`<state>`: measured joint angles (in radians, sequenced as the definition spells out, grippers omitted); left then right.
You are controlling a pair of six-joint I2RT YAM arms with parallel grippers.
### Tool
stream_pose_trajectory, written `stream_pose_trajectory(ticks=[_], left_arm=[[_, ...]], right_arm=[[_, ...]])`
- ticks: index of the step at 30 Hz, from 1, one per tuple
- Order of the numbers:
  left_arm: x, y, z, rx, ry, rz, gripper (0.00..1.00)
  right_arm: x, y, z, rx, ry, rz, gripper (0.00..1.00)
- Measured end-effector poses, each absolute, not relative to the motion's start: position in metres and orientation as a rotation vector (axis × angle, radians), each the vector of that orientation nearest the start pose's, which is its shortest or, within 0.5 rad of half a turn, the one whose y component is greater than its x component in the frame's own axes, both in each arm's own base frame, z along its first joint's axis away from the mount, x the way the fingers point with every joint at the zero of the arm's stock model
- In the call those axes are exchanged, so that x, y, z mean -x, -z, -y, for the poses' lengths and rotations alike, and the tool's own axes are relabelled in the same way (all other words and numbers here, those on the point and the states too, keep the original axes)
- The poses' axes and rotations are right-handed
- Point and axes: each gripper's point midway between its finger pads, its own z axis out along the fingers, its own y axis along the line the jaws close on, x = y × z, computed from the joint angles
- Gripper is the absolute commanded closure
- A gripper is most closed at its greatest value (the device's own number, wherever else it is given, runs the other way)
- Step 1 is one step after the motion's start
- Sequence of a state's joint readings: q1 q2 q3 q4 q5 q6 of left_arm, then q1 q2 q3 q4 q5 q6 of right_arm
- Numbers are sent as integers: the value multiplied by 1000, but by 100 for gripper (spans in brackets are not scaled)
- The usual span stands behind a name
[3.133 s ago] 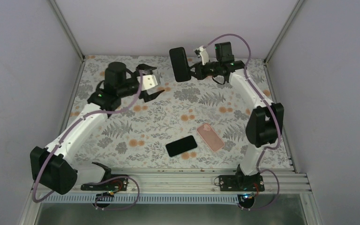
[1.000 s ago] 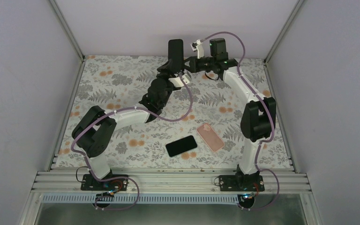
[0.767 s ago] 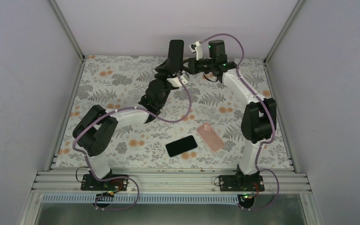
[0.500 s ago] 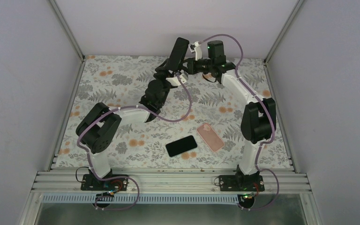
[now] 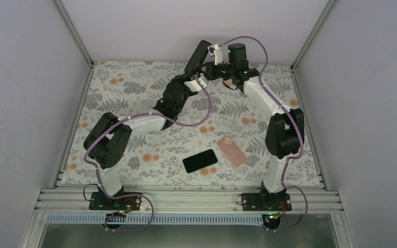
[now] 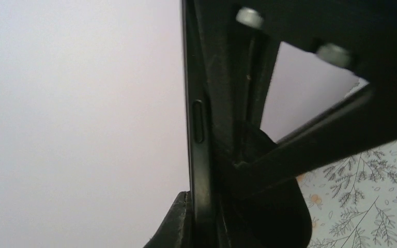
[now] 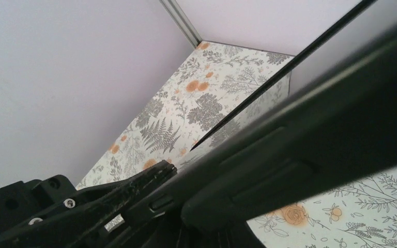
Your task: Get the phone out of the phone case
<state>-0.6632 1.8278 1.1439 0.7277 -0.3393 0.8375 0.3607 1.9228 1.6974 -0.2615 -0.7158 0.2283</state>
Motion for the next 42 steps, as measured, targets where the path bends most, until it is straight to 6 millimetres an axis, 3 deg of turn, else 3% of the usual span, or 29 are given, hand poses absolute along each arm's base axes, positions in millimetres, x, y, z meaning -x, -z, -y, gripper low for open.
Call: stream_pose_trajectory(ticks=[12, 18, 24, 30, 37, 38, 39, 40, 41, 42], left_arm=[[-472, -274, 293, -828, -383, -1299, 98], [-465, -270, 299, -864, -349, -1281, 98], [-449, -269, 298, -919, -303, -1270, 98], [-436, -280, 291, -947, -266, -1255, 98], [-425, -281, 291, -1005, -182, -1272, 98], [-427, -283, 284, -988, -209, -1286, 98], [-432, -291, 270, -957, -236, -1292, 98], [-437, -301, 251, -928, -265, -1299, 98], [-443, -313, 226, -865, -327, -1322, 98], [-448, -323, 206, -817, -368, -1330, 98]], right_arm=[[-470, -268, -291, 559, -1087, -2061, 97], [-473, -259, -270, 571, -1060, -2089, 96], [-461, -253, -264, 641, -1111, -2076, 96], [-449, -261, -267, 721, -1147, -2031, 96], [-433, -257, -262, 780, -1105, -2008, 96], [-437, -250, -255, 755, -1035, -2041, 96], [-448, -236, -233, 691, -925, -2097, 96], [-462, -225, -207, 629, -830, -2129, 96], [-478, -211, -165, 538, -706, -2175, 96], [-486, -202, -141, 482, -634, -2203, 96]])
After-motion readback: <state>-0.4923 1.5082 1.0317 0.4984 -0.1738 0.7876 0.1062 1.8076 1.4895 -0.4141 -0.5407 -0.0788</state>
